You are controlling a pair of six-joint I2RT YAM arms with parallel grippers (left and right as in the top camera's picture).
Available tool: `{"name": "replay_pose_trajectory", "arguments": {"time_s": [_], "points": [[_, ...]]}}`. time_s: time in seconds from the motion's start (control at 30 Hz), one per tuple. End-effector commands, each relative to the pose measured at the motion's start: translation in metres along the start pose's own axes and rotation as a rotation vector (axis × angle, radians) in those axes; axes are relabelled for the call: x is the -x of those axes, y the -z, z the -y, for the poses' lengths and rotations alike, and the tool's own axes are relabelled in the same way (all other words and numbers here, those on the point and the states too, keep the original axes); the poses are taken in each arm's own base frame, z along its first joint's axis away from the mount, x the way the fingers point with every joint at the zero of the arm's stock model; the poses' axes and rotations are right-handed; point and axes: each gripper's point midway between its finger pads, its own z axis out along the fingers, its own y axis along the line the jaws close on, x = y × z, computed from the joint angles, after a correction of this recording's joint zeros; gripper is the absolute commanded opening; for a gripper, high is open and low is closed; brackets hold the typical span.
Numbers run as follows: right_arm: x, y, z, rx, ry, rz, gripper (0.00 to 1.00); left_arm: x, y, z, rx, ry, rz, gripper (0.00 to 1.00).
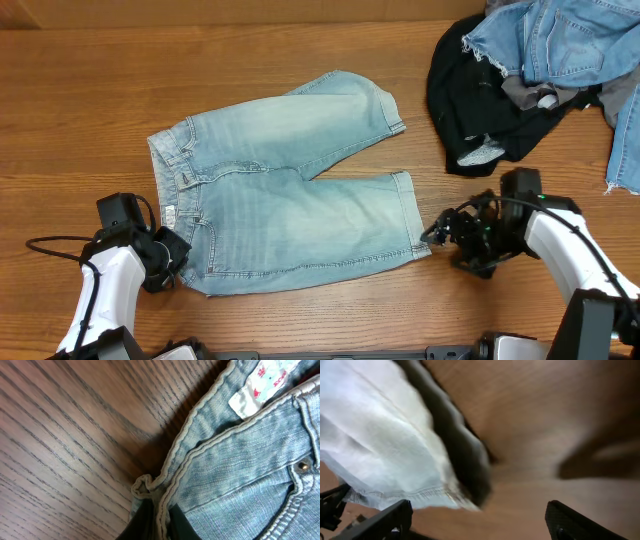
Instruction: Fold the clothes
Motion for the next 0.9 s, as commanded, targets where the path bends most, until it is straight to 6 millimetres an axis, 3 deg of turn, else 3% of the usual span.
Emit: {"name": "replay_pose_trajectory", "arguments": {"time_s": [0.0, 0.1, 0.2, 0.33, 0.43, 0.53, 0.6, 0.73, 0.87], "points": [[-0.001, -0.014, -0.014, 0.029, 0.066, -0.024, 0.89, -0.009, -0.004, 0.000, -0.004, -0.017, -0.032, 0.10], [-0.001, -0.025, -0.017, 0.017, 0.072, -0.042, 0.88, -0.009, -0.004, 0.000, -0.005, -0.017, -0.032, 0.10], [0.001, -0.030, -0.015, 0.017, 0.049, -0.053, 0.79, -0.009, -0.004, 0.000, -0.004, -0.017, -0.032, 0.10], [0.002, -0.033, -0.017, 0.035, 0.048, -0.059, 0.48, -0.009, -0.004, 0.000, -0.004, -0.017, -0.031, 0.06], [0.002, -0.032, -0.022, 0.058, 0.047, -0.064, 0.04, -0.009, -0.004, 0.000, -0.004, -0.017, -0.032, 0.04], [0.006, -0.023, -0.033, 0.074, 0.046, -0.070, 0.04, -0.010, 0.000, 0.000, 0.002, -0.020, -0.039, 0.04], [0.009, -0.007, -0.044, 0.069, 0.040, -0.081, 0.04, -0.007, 0.014, 0.001, 0.018, -0.058, -0.048, 0.04], [0.008, 0.029, -0.069, 0.079, 0.060, -0.058, 0.04, 0.007, 0.064, 0.013, -0.004, -0.102, 0.005, 0.04], [-0.007, 0.058, -0.081, 0.107, 0.075, 0.007, 0.04, 0.005, 0.114, 0.013, -0.041, -0.100, 0.111, 0.04]]}}
